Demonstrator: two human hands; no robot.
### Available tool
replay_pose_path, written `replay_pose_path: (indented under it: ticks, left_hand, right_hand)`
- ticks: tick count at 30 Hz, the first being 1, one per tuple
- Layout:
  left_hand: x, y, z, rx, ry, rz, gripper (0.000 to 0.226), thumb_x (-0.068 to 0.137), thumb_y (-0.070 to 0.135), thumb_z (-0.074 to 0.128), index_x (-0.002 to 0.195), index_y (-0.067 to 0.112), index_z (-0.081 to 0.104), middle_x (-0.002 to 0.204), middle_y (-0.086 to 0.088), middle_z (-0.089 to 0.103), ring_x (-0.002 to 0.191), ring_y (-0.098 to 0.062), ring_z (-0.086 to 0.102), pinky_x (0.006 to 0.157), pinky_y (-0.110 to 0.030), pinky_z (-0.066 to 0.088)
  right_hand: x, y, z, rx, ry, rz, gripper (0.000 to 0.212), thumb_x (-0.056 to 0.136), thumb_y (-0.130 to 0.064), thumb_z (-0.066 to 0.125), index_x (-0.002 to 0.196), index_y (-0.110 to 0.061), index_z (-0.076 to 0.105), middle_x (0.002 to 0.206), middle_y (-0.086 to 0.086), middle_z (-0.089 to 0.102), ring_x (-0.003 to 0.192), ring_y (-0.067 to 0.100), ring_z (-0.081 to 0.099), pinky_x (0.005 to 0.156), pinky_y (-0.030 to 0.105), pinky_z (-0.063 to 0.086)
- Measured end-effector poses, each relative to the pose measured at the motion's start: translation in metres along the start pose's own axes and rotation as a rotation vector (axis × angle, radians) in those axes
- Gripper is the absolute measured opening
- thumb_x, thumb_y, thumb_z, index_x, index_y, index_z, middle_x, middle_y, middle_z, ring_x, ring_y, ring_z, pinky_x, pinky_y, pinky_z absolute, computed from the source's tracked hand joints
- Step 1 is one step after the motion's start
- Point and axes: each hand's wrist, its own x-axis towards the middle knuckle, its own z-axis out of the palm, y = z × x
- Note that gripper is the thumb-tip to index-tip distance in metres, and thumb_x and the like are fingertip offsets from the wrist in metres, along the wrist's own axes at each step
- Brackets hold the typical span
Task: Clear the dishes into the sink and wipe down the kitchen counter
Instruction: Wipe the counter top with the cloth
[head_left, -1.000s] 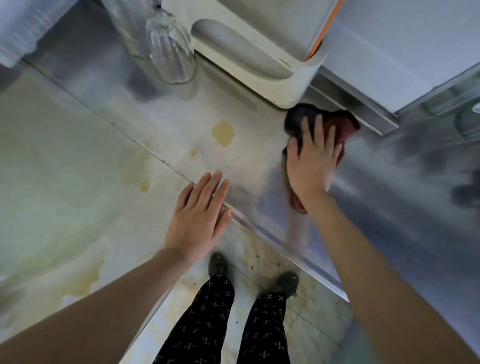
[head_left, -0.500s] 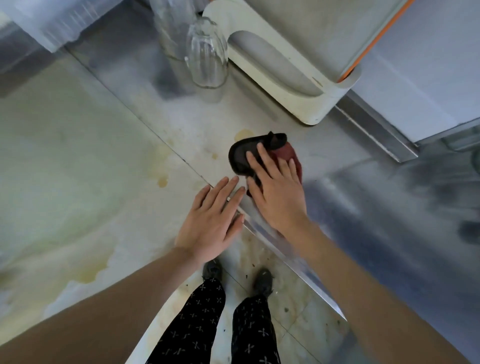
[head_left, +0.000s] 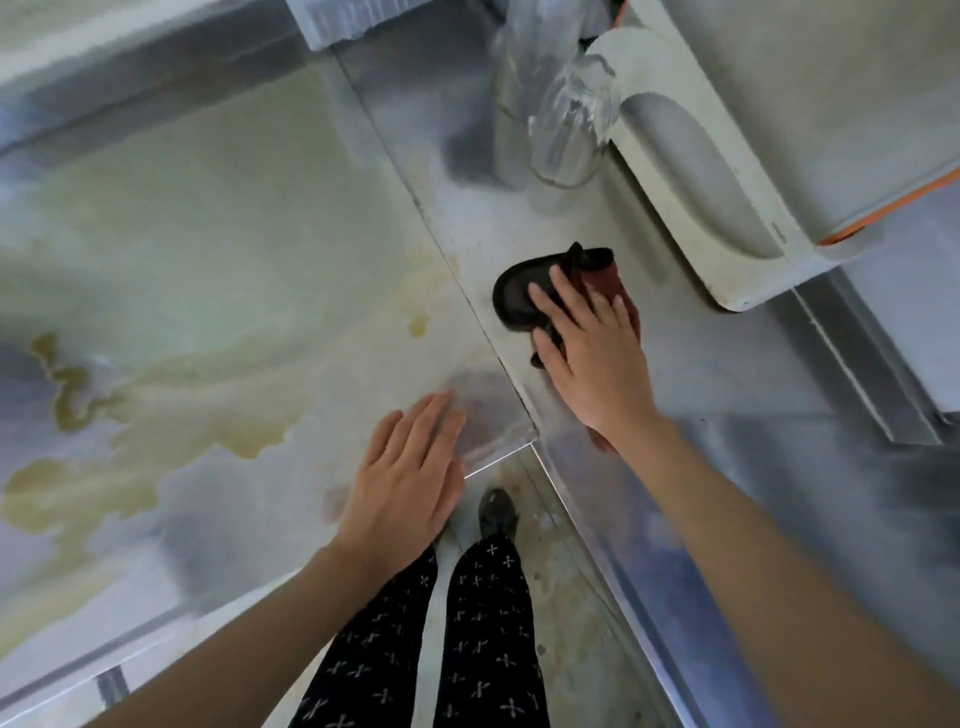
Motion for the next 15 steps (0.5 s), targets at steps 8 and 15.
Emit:
replay_pose_path:
  ticks: [8,15]
  left_hand:
    - [0.023,0.004,-0.013,0.049,-0.184,-0.46,0.095,0.08,0.072,0.014,0.147,0.006,0.0,0.155,-0.017,-0.003,0.143,-0.031,-0.002,0.114,-0.045,0.009]
    - [0.021,0.0,-0.003,-0.061,-0.156,-0.462,0.094,0.071,0.075,-0.002,0.139,0.013,-0.019,0.149,-0.009,-0.023,0.136,-0.022,-0.025,0.11,-0.041,-0.011]
  right_hand:
    - [0.009,-0.034,0.003,0.048,-0.012,0.002,0.05,0.098,-0.04,0.028,0.145,-0.024,0.031,0.156,0.003,0.021,0.142,0.032,0.02,0.114,0.05,0.012]
    - [0.042,0.004,-0.006,0.033,0.044,0.155,0.052,0.096,-0.041,0.025,0.145,-0.024,0.03,0.156,0.003,0.02,0.142,0.031,0.02,0.114,0.051,0.013]
